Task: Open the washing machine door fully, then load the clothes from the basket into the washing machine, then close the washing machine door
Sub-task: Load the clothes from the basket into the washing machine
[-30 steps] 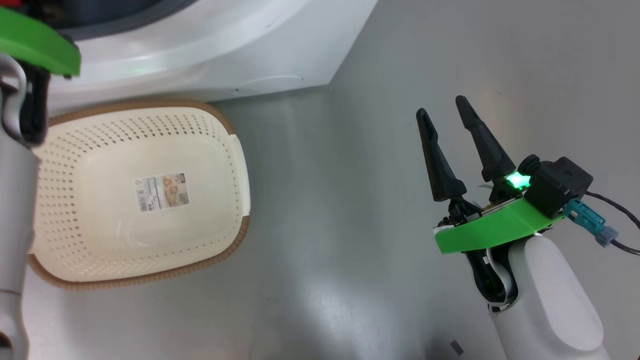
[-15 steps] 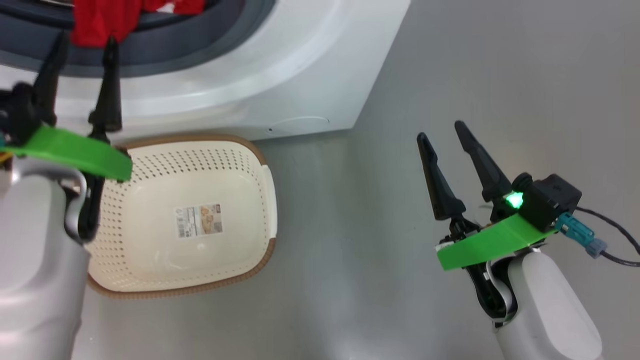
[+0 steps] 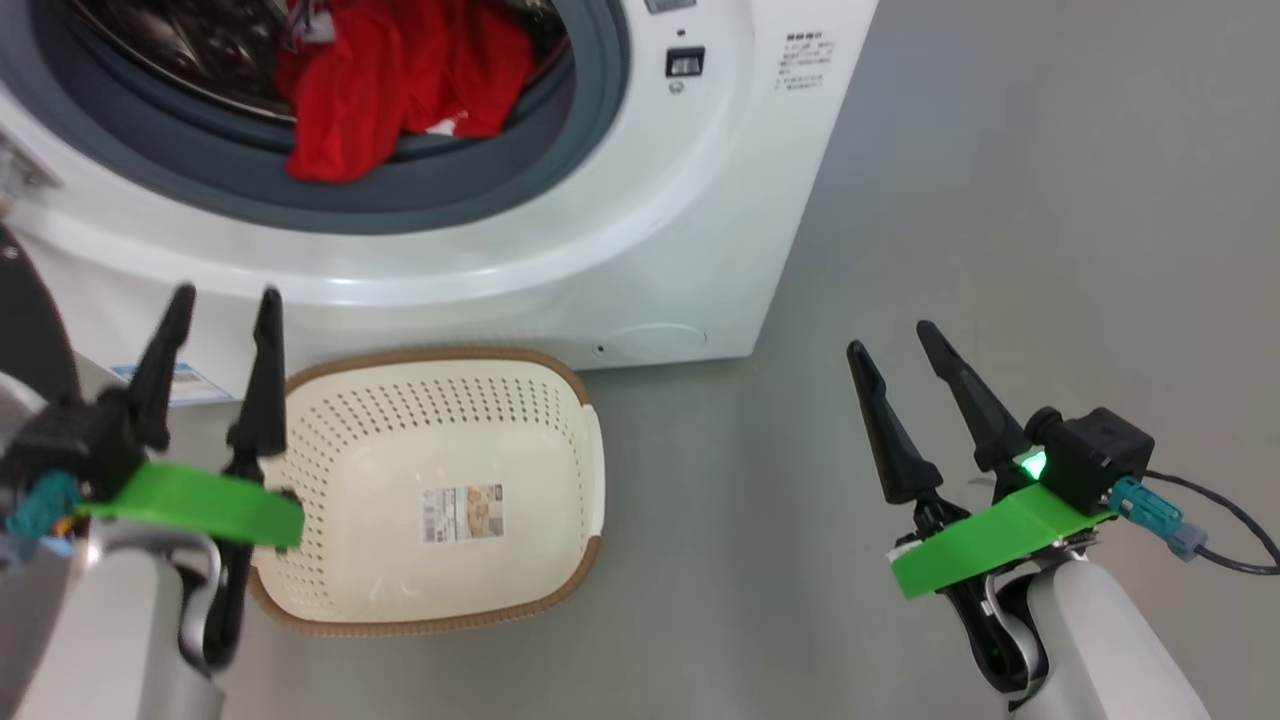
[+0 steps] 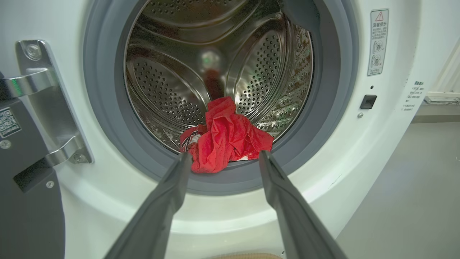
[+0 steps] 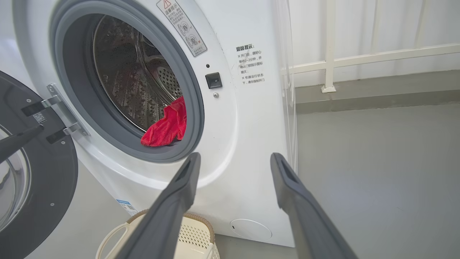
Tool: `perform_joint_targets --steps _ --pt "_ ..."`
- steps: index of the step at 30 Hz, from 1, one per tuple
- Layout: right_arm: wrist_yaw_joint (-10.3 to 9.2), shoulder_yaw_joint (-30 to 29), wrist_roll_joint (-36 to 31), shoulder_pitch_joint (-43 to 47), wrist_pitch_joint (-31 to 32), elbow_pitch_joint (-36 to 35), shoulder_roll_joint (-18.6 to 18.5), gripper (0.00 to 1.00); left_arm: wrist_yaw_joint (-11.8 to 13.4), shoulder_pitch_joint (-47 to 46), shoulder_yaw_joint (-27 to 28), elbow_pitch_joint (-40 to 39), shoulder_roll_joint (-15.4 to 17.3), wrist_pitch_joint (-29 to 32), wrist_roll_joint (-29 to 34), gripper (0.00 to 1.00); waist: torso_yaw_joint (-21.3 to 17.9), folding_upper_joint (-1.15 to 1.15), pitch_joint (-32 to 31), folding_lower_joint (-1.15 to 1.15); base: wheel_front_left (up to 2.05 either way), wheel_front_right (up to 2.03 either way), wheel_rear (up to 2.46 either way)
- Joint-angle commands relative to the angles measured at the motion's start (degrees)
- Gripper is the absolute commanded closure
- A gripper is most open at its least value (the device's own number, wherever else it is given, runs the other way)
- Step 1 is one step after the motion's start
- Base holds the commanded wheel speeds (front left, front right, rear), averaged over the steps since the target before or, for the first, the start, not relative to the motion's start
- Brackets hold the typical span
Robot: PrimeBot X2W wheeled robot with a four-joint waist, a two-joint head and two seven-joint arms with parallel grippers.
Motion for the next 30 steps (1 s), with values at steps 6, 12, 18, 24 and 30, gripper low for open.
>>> perform_joint_targets --steps 6,12,18,24,30 --pt "0.09 1.5 1.4 2.6 -0.3 -0.6 -1.0 0.00 0.0 7.6 4.9 -4.9 1.1 -0.2 0.9 0.00 2.5 0.00 -6.1 0.00 0.00 0.00 0.00" --pt "0.09 1.6 2.1 4.3 -0.3 -0.3 -1.9 0.00 0.1 13.7 7.2 -8.5 -0.1 -0.2 1.5 0.00 3.3 0.00 -8.9 0.00 0.00 0.00 0.00" --pt "0.09 1.8 2.8 6.0 -0.3 0.1 -2.5 0.00 0.5 19.7 9.5 -11.8 -1.7 -0.2 2.8 0.00 3.4 0.00 -11.5 0.00 0.00 0.00 0.00" --pt "0.09 1.8 3.5 7.4 -0.3 0.1 -3.2 0.00 0.8 24.7 11.6 -14.9 -3.5 -0.2 4.0 0.00 3.5 0.00 -13.2 0.00 0.00 0.00 0.00" --pt "0.09 1.3 3.7 8.5 -0.3 0.0 -3.7 0.00 0.6 27.2 12.8 -16.9 -4.6 -0.2 4.3 0.00 4.2 0.00 -14.2 0.00 0.00 0.00 0.00"
